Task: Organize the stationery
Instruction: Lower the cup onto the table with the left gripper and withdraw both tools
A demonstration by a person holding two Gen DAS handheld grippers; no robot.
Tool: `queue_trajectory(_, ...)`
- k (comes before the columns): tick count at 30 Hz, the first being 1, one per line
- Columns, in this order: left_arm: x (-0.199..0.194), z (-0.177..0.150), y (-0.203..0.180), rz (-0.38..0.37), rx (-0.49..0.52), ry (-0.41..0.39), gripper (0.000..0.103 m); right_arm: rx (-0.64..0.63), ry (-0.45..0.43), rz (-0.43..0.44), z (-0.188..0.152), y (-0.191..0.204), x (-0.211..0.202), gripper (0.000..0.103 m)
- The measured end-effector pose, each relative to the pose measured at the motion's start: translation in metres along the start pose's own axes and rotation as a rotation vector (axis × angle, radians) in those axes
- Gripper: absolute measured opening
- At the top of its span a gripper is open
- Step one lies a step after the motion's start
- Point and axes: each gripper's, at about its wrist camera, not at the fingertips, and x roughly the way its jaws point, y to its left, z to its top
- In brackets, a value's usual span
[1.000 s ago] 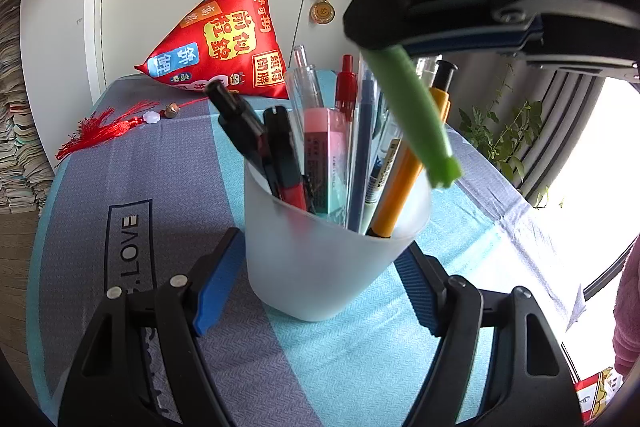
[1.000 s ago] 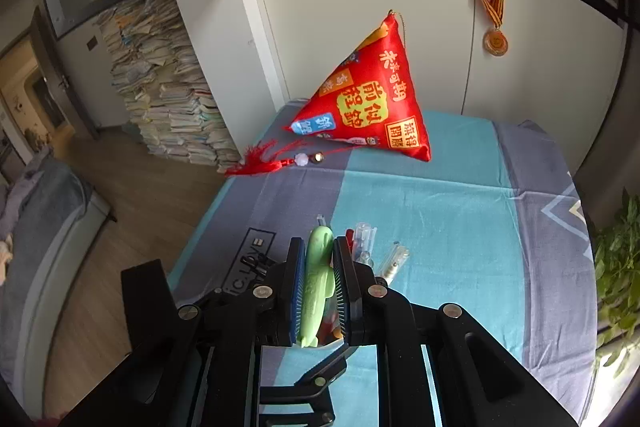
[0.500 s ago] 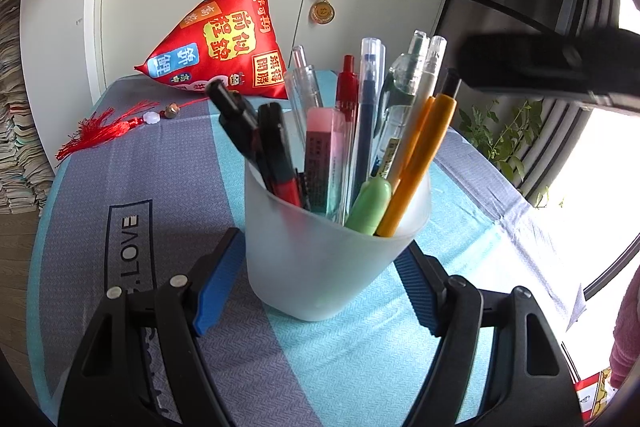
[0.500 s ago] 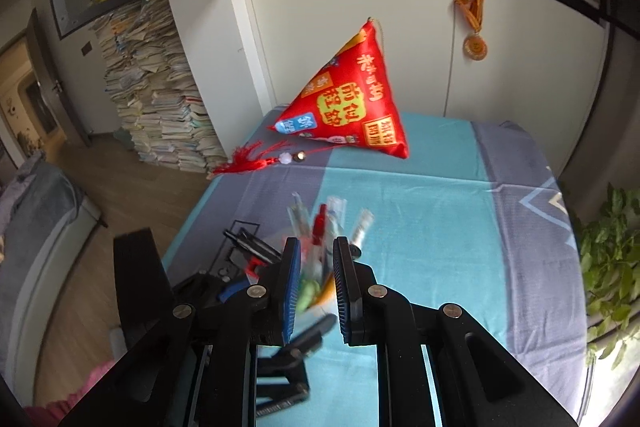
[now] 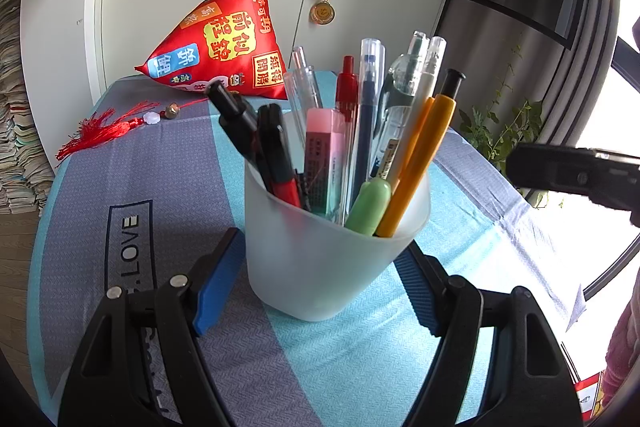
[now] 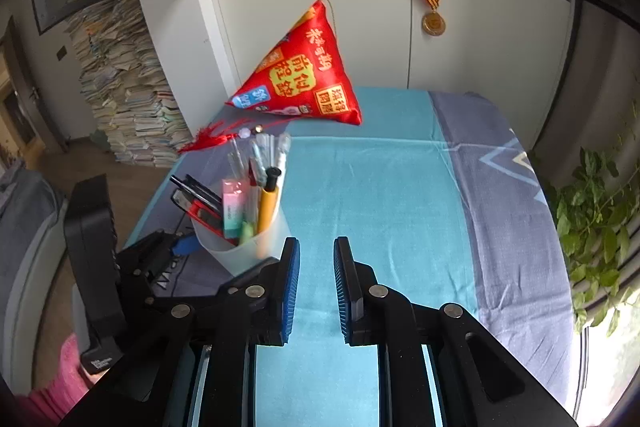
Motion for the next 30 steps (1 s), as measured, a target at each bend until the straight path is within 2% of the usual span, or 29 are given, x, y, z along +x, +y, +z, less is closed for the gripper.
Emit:
queue_trajectory(8, 0.005, 0.000, 0.000, 0.017, -0.013, 0.027, 0.078, 0.023, 0.009, -0.046, -0.015, -0.008, 0.007, 0.017)
queue_trajectory(12, 0.001, -0.003, -0.001, 0.043, -0.031, 0.028, 0.087, 0.026, 0.017, -0.046, -0.020, -0.010, 0.006, 0.017)
queue_trajectory(15, -0.008, -0.005, -0.002, 0.072, -0.044, 0.024, 0.088, 0.023, 0.010, -0.052, -0.023, -0.011, 0.002, 0.017)
queue_trajectory(18, -0.022, -0.007, -0.003, 0.147, -0.055, 0.002, 0.093, 0.014, -0.014, -0.075, -0.028, -0.012, -0.005, 0.017)
queue_trajectory(19, -0.026, -0.008, -0.002, 0.177, -0.062, -0.001, 0.097, 0.007, -0.022, -0.086, -0.031, -0.012, -0.007, 0.020)
queue_trajectory(20, -0.032, -0.009, -0.001, 0.221, -0.074, -0.003, 0.098, -0.002, -0.023, -0.094, -0.032, -0.011, -0.008, 0.032)
queue_trajectory(22, -0.044, -0.011, -0.002, 0.284, -0.087, -0.017, 0.098, -0.023, -0.015, -0.116, -0.040, -0.009, -0.008, 0.048)
queue_trajectory(25, -0.073, -0.010, -0.014, 0.343, -0.079, -0.061, 0.098, -0.030, -0.032, -0.117, -0.053, -0.008, -0.013, 0.049)
queue_trajectory(30, -0.114, 0.000, -0.045, 0.377, -0.058, -0.108, 0.102, 0.007, -0.068, -0.106, -0.053, -0.012, -0.037, 0.049)
